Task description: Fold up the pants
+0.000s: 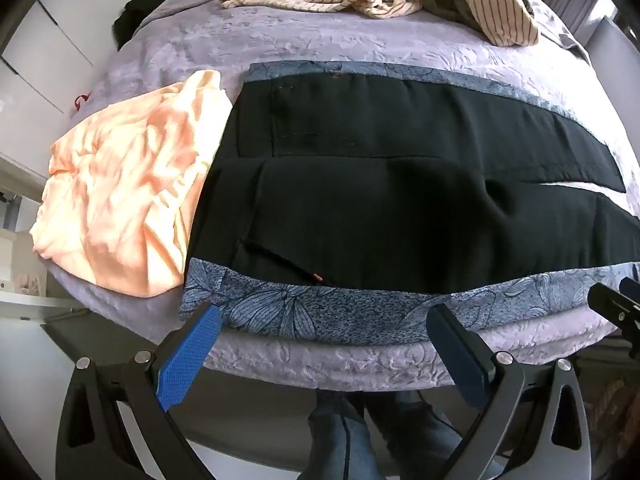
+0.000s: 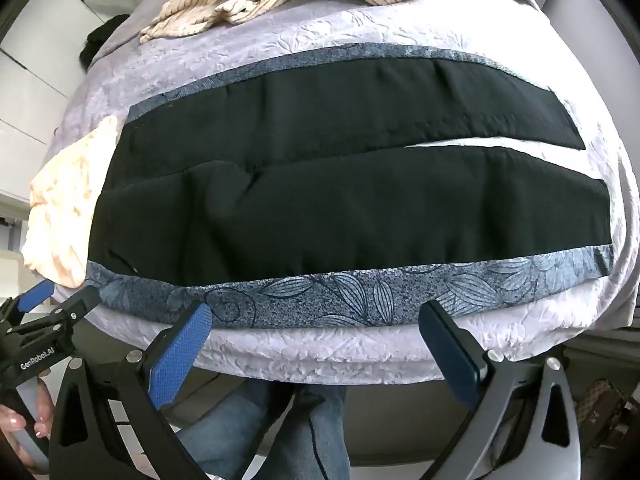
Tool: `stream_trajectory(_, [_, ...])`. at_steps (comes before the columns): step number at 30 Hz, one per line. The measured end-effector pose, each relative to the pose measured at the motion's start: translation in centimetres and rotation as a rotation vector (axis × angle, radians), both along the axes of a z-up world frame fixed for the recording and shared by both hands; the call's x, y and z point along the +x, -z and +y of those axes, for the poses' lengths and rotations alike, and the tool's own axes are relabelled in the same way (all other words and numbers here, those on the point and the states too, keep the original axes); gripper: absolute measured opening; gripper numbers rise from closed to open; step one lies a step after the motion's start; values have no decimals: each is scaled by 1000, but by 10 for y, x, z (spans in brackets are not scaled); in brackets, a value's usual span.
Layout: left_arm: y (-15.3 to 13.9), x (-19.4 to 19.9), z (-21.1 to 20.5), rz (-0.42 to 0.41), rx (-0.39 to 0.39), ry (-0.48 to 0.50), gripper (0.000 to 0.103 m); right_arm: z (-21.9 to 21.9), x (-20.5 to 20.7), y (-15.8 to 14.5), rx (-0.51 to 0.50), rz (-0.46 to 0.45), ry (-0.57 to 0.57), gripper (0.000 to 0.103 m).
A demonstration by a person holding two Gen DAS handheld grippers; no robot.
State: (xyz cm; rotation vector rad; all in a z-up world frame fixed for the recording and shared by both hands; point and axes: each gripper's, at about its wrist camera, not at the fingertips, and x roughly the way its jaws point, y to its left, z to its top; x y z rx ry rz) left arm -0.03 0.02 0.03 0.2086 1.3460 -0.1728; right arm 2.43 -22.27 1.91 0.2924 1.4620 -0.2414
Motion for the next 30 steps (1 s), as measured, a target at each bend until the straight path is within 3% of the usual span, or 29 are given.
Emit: stream_trajectory(30, [1,-8,-2,0,2,8,103,-3,-11,3,-14,18,3,103])
